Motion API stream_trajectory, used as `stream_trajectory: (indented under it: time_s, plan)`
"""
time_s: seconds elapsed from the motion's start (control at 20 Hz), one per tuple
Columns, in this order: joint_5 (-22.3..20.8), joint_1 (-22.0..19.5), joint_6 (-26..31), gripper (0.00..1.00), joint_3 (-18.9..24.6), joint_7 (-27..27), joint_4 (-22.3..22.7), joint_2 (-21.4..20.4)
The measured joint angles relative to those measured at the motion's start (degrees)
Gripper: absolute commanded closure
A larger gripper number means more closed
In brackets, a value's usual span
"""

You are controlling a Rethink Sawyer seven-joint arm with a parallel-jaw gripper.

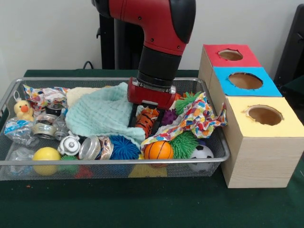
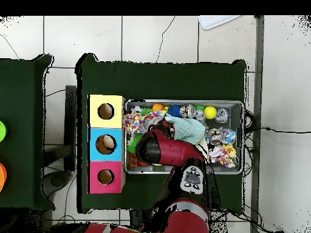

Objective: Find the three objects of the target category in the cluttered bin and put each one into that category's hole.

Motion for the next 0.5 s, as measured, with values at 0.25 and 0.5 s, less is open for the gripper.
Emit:
stream_trajectory:
  time_s: [0.25, 0.5]
  plan:
    - [1.07, 0.01, 0.84, 0.00, -0.01, 0.00, 0.01, 0.00]
    - [2.40, 0.03, 2.36, 0.00, -0.01, 0.00, 0.00, -0.01]
